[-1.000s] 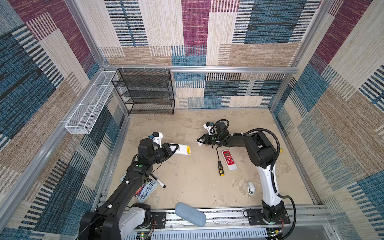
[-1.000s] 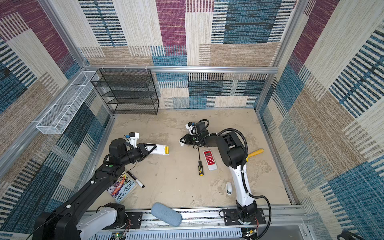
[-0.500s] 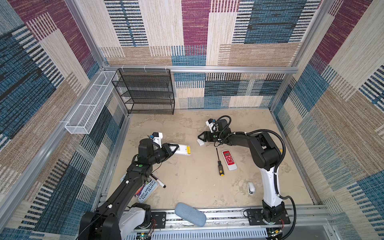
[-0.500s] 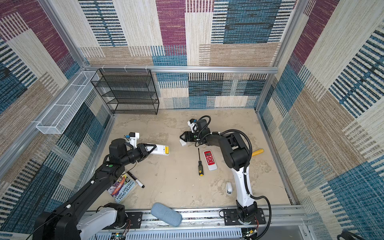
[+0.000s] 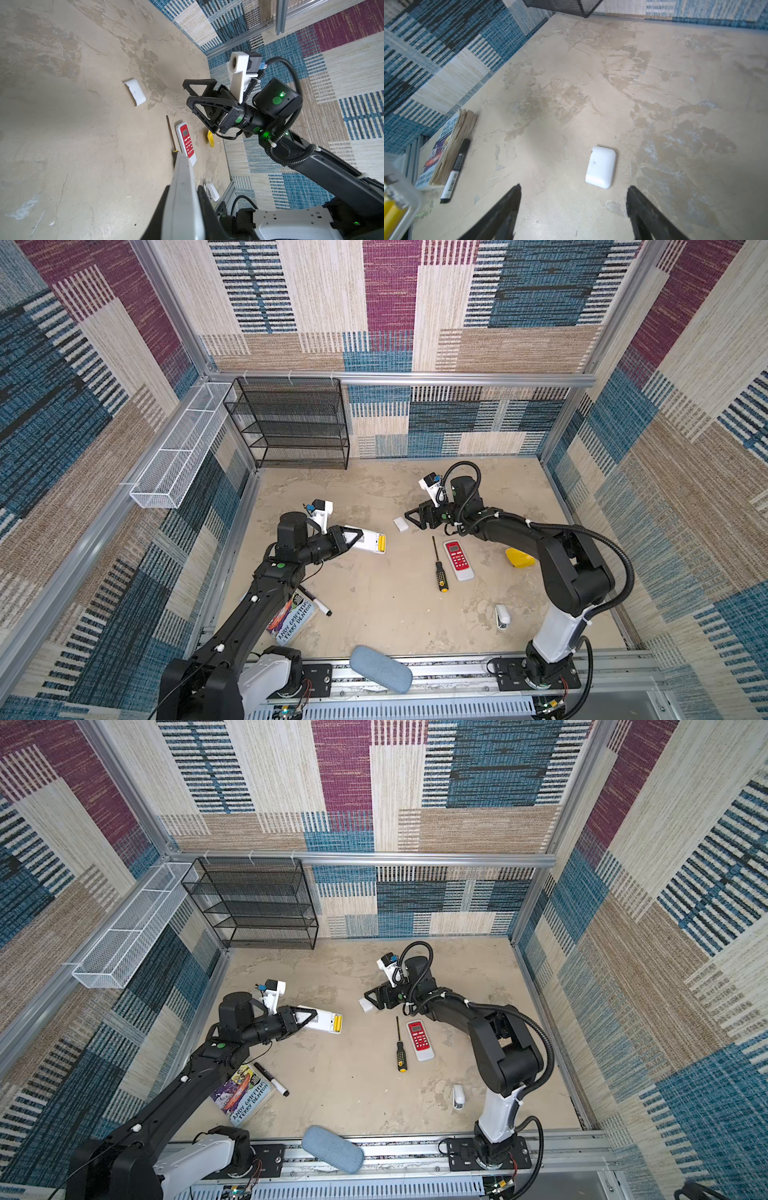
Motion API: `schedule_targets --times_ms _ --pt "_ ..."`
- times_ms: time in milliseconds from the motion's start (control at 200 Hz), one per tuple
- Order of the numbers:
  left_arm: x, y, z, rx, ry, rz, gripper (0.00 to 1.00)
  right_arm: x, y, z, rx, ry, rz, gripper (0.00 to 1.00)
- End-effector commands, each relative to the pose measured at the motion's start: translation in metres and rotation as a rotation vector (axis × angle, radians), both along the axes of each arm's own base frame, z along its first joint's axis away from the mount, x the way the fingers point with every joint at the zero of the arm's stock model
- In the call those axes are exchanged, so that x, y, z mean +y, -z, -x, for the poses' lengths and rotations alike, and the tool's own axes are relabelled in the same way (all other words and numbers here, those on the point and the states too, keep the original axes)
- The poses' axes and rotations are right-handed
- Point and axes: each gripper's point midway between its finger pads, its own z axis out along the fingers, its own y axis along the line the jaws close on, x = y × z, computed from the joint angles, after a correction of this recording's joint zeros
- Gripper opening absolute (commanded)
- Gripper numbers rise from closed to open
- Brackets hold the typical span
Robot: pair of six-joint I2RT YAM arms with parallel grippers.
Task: Unload the batteries from the remote control
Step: 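Reach the right gripper to the remote in the left gripper and grasp it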
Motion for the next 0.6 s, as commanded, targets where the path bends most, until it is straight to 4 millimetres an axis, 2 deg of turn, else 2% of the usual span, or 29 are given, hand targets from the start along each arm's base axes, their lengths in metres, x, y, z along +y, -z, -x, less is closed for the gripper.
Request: schedule_targets --times_ms 0,155,330,486,596 --pt "-0.005 -0.01 0.009 -0.066 0.076 -0.026 0.0 0.011 -0.032 0.024 -0.195 -0.133 -0.007 0.81" --pt "-0.005 -0.01 0.013 -0.067 0.089 -0.044 0.0 0.028 -0.065 0.065 -0.354 -0.239 -0.009 0.84" --pt "-0.009 -0.014 0.014 -0.077 0.115 -0.02 0.0 0.06 -0.08 0.101 -0.489 -0.298 0.041 0.95" --pt "-0.01 -0.017 0.015 -0.081 0.122 -0.005 0.0 0.08 -0.088 0.115 -0.529 -0.321 0.052 1.0" --pt "-0.01 -0.017 0.015 -0.078 0.122 -0.005 0.0 0.092 -0.084 0.116 -0.542 -0.335 0.082 1.0"
